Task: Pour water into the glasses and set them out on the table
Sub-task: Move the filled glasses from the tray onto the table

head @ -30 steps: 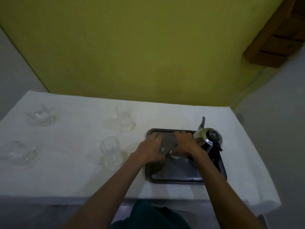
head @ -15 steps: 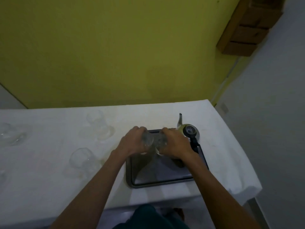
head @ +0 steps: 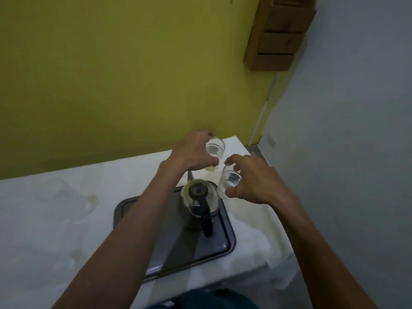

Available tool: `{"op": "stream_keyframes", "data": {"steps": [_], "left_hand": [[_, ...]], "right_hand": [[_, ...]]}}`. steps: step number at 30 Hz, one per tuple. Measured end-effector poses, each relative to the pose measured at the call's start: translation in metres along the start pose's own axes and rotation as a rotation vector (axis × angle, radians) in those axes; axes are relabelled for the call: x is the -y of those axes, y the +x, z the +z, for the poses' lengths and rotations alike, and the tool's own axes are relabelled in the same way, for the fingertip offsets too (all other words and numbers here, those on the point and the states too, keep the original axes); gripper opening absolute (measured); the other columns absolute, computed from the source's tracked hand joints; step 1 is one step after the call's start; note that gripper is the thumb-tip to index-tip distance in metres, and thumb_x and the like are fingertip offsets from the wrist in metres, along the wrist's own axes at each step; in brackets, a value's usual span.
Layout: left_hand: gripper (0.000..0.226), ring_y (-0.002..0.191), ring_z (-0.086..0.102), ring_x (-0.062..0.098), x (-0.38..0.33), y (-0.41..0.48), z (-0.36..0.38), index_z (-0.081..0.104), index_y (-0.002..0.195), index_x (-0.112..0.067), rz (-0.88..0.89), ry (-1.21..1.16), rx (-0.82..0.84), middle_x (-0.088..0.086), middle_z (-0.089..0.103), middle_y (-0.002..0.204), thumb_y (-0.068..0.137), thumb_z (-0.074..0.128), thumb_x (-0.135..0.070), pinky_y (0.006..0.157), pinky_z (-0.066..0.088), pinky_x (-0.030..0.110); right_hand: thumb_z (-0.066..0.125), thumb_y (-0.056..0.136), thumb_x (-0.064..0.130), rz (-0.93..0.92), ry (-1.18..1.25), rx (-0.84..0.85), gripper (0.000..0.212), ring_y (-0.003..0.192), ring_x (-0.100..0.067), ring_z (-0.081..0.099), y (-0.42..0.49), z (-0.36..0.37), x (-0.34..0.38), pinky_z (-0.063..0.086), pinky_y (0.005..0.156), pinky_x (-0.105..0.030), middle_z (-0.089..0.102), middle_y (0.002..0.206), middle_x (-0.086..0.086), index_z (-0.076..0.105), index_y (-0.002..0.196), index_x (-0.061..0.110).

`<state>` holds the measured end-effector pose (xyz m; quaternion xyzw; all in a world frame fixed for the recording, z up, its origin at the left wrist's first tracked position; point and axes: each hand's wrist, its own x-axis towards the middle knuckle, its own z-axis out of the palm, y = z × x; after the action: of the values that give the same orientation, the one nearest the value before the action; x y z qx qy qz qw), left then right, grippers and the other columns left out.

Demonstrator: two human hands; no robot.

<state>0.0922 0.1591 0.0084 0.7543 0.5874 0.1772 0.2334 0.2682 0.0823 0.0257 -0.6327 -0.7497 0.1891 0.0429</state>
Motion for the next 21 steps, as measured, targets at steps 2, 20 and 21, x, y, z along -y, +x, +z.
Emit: {"op": "stream_keyframes", "data": {"steps": [2, 20, 21], "left_hand": [[0.077, 0.105, 0.058, 0.025, -0.011, 0.021, 0.025, 0.050, 0.129, -0.016, 0.006, -0.001, 0.014, 0.006, 0.058, 0.124, 0.060, 0.080, -0.031, 0.084, 0.053, 0.041], [0.082, 0.121, 0.050, 0.027, -0.002, 0.090, 0.165, 0.044, 0.136, -0.014, -0.174, -0.095, 0.081, 0.010, 0.050, 0.131, 0.064, 0.082, -0.022, 0.096, 0.045, 0.037], [0.083, 0.122, 0.049, 0.027, -0.001, 0.090, 0.168, 0.044, 0.137, -0.014, -0.173, -0.111, 0.073, 0.010, 0.050, 0.132, 0.064, 0.083, -0.023, 0.096, 0.044, 0.037]], "right_hand": [[0.081, 0.067, 0.042, 0.026, 0.011, 0.009, 0.074, 0.112, -0.021, 0.060, 0.003, 0.007, -0.024, 0.041, 0.073, -0.031, 0.062, 0.125, 0.004, 0.053, 0.134, 0.034], [0.081, 0.073, 0.043, 0.118, 0.065, 0.110, 0.074, 0.122, -0.023, 0.050, 0.006, 0.109, -0.127, 0.050, 0.094, -0.038, 0.053, 0.134, -0.002, 0.046, 0.137, 0.027], [0.081, 0.073, 0.044, 0.113, 0.064, 0.111, 0.075, 0.122, -0.022, 0.049, 0.006, 0.111, -0.128, 0.050, 0.094, -0.039, 0.053, 0.135, -0.002, 0.045, 0.137, 0.028]]}}
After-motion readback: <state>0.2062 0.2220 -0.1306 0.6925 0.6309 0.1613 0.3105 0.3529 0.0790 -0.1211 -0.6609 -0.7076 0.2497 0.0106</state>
